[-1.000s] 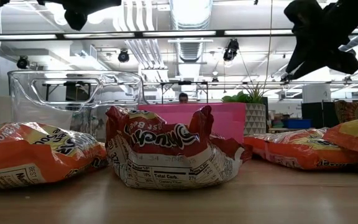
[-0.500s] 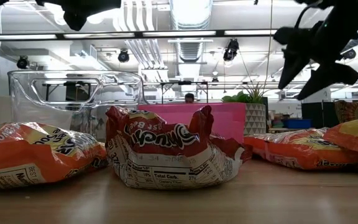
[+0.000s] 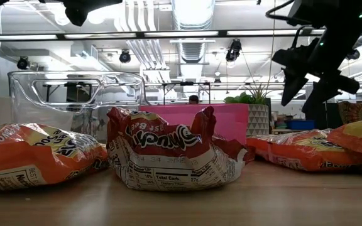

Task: Sort Maruchan noodles
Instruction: Put the red noodle pack into the transparent bin

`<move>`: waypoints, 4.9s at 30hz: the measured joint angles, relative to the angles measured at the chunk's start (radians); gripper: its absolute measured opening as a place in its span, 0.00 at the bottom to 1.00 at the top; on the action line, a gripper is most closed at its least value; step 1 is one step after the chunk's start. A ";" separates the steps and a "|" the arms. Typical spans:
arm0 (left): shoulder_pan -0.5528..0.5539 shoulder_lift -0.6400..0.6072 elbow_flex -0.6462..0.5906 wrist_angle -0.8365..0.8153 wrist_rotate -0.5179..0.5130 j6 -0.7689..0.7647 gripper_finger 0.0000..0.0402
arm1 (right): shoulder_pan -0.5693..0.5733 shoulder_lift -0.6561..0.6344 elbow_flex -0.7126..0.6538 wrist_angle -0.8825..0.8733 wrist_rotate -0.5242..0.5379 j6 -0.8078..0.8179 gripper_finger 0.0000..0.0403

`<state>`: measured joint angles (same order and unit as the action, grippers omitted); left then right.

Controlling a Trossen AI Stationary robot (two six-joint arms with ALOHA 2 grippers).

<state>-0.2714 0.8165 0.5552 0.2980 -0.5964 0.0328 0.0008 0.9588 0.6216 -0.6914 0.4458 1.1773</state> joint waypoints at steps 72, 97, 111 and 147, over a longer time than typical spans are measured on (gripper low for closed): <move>0.005 0.038 0.005 0.085 0.005 0.010 0.09 | 0.095 0.070 0.040 0.682 -0.089 -0.636 0.02; -0.134 -0.082 0.005 0.065 0.006 0.069 0.09 | 0.132 0.690 0.913 0.186 -0.141 -1.316 0.02; -0.227 -0.149 0.001 0.045 0.004 0.113 0.09 | 0.068 0.951 1.145 0.275 -0.131 -1.819 0.02; -0.234 -0.146 0.000 0.044 0.005 0.116 0.09 | 0.008 1.324 1.453 0.173 -0.053 -2.318 0.10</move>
<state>-0.5053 0.6701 0.5549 0.3424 -0.5915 0.1486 0.0086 2.2833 2.0750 -0.5185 0.3924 -1.1406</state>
